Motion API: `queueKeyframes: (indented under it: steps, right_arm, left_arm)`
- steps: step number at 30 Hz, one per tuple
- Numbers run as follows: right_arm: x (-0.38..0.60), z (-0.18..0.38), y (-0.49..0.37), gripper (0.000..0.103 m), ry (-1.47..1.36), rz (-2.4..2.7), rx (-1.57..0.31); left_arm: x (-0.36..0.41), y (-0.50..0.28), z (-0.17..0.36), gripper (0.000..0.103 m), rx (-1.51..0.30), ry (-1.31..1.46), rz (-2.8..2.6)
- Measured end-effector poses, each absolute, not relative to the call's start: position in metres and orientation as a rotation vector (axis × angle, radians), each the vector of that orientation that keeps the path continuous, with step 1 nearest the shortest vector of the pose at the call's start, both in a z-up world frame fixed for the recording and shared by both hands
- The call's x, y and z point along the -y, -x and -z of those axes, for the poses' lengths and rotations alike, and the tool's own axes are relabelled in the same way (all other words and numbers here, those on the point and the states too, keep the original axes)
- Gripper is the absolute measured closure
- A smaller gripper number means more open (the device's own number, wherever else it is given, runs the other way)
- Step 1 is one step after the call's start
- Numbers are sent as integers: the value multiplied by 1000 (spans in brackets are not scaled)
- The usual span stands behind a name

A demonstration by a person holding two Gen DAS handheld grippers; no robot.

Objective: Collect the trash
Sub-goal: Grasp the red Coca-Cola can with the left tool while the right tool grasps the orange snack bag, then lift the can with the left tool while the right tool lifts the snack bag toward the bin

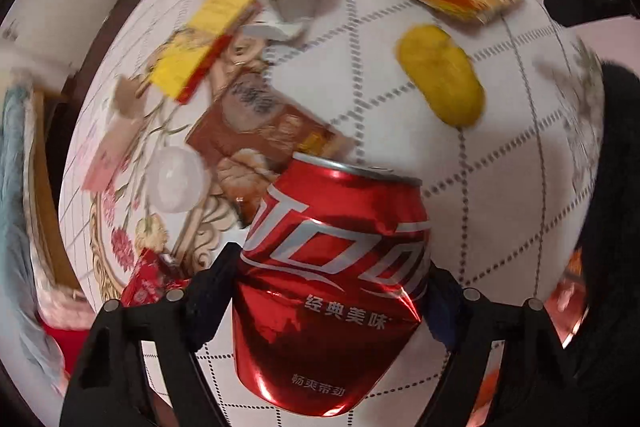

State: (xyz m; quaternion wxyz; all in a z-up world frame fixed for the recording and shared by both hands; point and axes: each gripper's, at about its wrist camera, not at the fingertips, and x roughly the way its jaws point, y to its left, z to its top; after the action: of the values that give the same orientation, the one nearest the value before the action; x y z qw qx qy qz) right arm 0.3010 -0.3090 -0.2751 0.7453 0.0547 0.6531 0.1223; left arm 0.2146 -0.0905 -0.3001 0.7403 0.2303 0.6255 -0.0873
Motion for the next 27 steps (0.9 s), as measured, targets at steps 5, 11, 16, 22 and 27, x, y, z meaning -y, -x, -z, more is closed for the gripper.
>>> queueKeyframes:
  steps: [5,11,16,22,27]
  right_arm:
    - [307,281,-325,0,-152,-229,-1387]
    - [307,299,-351,0,-179,-137,-1364]
    - [290,308,-353,27,-61,-98,-1332]
    - [282,295,-336,85,42,-89,-1222]
    - [283,272,-317,92,28,-124,-1151]
  left_arm:
    - [60,-209,293,23,-1377,-224,10]
    - [21,-188,293,23,-1324,118,-219]
    - [9,-173,304,27,-1307,149,-279]
    - [12,-146,288,28,-1234,119,-319]
    - [19,-129,254,28,-1155,129,-345]
